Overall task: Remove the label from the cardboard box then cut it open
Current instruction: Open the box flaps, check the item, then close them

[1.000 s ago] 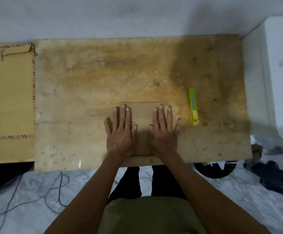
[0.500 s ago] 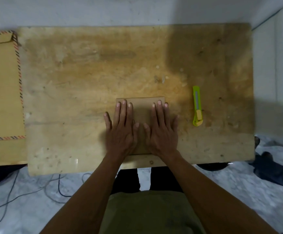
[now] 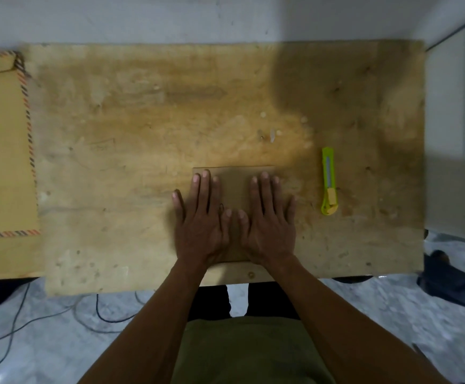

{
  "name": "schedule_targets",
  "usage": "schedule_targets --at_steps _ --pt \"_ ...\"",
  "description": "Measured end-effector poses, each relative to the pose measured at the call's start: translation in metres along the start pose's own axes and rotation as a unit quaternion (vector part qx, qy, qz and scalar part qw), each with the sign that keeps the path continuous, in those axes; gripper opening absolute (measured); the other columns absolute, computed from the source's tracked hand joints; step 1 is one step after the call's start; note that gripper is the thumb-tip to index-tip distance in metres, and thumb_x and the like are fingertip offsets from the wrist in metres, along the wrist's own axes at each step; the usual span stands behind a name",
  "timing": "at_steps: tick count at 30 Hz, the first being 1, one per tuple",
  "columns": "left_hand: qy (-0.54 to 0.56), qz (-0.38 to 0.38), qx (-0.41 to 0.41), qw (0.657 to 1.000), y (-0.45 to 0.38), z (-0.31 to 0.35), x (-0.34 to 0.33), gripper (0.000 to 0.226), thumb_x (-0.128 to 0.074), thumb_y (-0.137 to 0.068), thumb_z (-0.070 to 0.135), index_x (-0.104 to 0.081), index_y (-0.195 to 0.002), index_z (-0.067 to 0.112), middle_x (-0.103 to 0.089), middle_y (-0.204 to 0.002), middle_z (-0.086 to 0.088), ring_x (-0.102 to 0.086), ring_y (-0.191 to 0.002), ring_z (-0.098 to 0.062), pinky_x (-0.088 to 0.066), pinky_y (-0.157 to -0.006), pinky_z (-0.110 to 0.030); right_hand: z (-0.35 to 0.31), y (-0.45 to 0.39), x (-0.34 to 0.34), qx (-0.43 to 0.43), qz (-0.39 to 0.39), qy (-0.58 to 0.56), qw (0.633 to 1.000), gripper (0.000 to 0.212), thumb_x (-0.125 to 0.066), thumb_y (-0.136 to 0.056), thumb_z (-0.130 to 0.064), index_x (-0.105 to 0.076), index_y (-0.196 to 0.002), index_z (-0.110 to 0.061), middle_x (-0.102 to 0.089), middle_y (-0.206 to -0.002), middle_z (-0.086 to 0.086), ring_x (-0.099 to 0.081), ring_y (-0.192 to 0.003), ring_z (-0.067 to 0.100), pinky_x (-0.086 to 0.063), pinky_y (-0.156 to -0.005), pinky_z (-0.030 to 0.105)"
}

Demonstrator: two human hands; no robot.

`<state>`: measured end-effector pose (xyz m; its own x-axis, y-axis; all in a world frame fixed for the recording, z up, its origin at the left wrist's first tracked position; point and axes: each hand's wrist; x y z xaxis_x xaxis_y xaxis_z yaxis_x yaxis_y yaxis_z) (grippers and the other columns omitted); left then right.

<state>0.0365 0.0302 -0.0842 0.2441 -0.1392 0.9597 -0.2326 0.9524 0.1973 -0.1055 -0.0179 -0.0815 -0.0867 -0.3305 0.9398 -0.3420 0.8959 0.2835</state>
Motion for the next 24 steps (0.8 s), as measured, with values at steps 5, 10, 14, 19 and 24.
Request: schedule_targets --at_steps 5,10,14,19,24 --pt "0.034 -0.020 0.010 0.999 0.001 0.000 0.004 0.066 -0.030 -0.101 0.041 -0.011 -0.159 0.016 -0.006 -0.167 -0.005 0.000 -0.155 -0.021 -0.005 -0.120 -0.061 0.002 0.001 0.000 0.003 0.010 0.008 1.000 0.068 -0.025 -0.099 -0.051 -0.011 -0.156 -0.017 -0.006 -0.165 0.003 0.000 -0.152 0.021 -0.009 -0.118 0.058" --pt "0.117 -0.006 0.118 0.986 0.008 0.009 0.005 0.070 -0.032 -0.100 0.046 -0.008 -0.158 0.015 -0.002 -0.166 -0.014 0.004 -0.154 -0.029 0.001 -0.120 -0.060 0.001 0.004 0.000 -0.004 0.040 0.008 0.999 0.067 -0.031 -0.099 -0.053 -0.016 -0.155 -0.018 -0.013 -0.164 0.006 -0.008 -0.152 0.024 -0.014 -0.117 0.058" --pt "0.146 0.014 0.128 0.981 0.012 0.015 0.002 0.068 -0.034 -0.101 0.044 -0.013 -0.157 0.013 -0.011 -0.166 -0.013 -0.003 -0.154 -0.028 0.001 -0.118 -0.061 -0.015 0.015 0.001 -0.099 0.051 -0.105 0.988 0.071 -0.034 -0.099 -0.055 -0.014 -0.155 -0.016 -0.009 -0.164 0.009 -0.002 -0.152 0.023 -0.012 -0.118 0.053" --pt "0.233 0.020 0.141 0.962 0.009 0.018 0.007 0.067 -0.042 -0.100 0.034 -0.017 -0.157 0.010 -0.013 -0.165 -0.014 -0.004 -0.153 -0.028 0.005 -0.117 -0.059 -0.033 0.015 -0.001 -0.142 0.101 -0.209 0.962 0.066 -0.044 -0.099 -0.042 -0.022 -0.153 -0.013 -0.018 -0.162 0.010 -0.006 -0.152 0.023 -0.011 -0.117 0.056" --pt "0.353 0.040 0.160 0.921 0.011 0.022 0.020 0.068 -0.050 -0.099 0.021 -0.017 -0.157 0.013 -0.014 -0.165 -0.009 -0.013 -0.152 -0.025 -0.009 -0.121 -0.058 -0.030 0.014 0.002 -0.137 0.138 -0.287 0.938 0.068 -0.054 -0.094 -0.037 -0.028 -0.152 -0.012 -0.025 -0.159 0.012 -0.018 -0.148 0.027 -0.018 -0.117 0.056"
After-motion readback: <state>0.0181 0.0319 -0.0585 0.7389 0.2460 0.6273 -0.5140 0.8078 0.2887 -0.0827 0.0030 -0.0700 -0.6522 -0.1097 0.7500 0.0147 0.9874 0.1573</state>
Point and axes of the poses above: each hand's wrist, its own y-axis away from the middle knuckle, its own x-axis out of the back of the hand, z = x × y
